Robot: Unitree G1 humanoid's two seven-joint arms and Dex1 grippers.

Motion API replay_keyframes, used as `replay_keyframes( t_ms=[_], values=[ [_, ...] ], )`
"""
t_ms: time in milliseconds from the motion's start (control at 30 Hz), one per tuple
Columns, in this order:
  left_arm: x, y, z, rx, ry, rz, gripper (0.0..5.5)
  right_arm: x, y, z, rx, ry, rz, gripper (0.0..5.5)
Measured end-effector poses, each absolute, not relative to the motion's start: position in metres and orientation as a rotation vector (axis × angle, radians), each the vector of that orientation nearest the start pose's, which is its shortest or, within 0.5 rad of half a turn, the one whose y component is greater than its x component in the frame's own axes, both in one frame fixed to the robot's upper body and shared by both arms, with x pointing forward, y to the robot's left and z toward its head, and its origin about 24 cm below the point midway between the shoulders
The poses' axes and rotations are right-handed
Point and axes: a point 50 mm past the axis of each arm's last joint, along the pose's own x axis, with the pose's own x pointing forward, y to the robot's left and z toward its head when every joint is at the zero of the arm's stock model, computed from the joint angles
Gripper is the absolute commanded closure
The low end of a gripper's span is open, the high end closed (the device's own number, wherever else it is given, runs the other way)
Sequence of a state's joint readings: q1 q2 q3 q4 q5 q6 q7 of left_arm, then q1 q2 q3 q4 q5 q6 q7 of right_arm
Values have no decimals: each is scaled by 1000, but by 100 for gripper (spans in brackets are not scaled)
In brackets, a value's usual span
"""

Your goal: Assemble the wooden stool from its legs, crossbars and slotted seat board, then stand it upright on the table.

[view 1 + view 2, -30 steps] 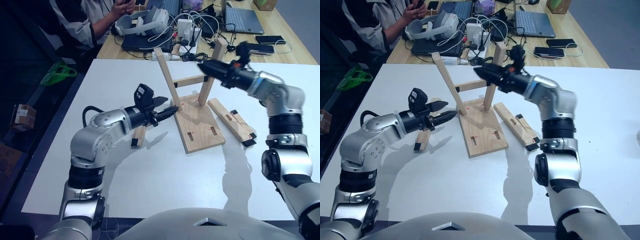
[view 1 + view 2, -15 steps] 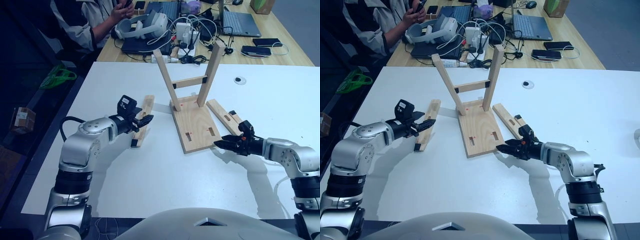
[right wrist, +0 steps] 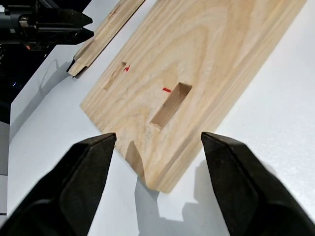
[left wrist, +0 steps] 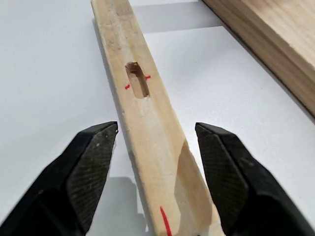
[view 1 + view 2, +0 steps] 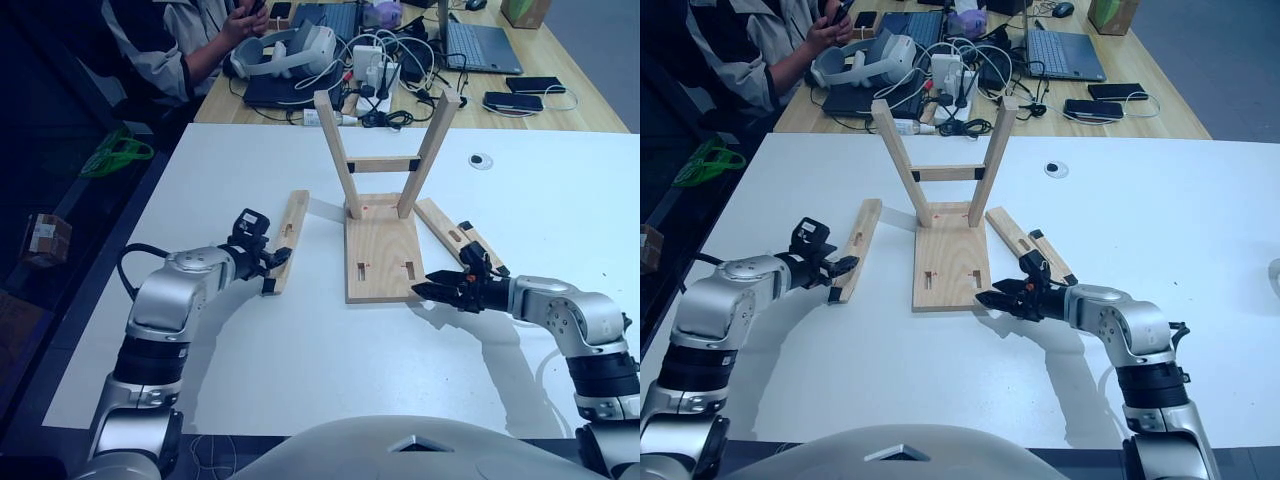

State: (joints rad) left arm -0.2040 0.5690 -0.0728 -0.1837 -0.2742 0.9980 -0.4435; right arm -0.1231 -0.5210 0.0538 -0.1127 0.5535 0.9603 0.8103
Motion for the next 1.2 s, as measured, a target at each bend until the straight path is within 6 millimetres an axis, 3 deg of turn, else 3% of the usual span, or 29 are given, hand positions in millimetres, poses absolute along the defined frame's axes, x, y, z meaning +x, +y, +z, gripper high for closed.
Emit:
replay_keyframes(
  t_ms=[33,167,267,400,533,1033,1200],
  values=[
    [260,207,63,192,714,-428,191,233,-181,46,276,730,899,226],
    [259,206,58,175,740,-405,191,258,-208,70,242,560,754,226],
    [261,214,59,164,740,-348,191,285,-252,79,169,470,484,226],
    [273,209,70,157,678,-325,191,285,-283,47,25,588,361,226],
    [274,207,70,167,675,-327,191,281,-282,32,-28,638,427,226],
    [275,199,68,153,655,-332,191,268,-274,31,-100,688,628,226],
    [275,198,68,151,651,-331,189,265,-275,32,-196,708,673,291]
  ],
)
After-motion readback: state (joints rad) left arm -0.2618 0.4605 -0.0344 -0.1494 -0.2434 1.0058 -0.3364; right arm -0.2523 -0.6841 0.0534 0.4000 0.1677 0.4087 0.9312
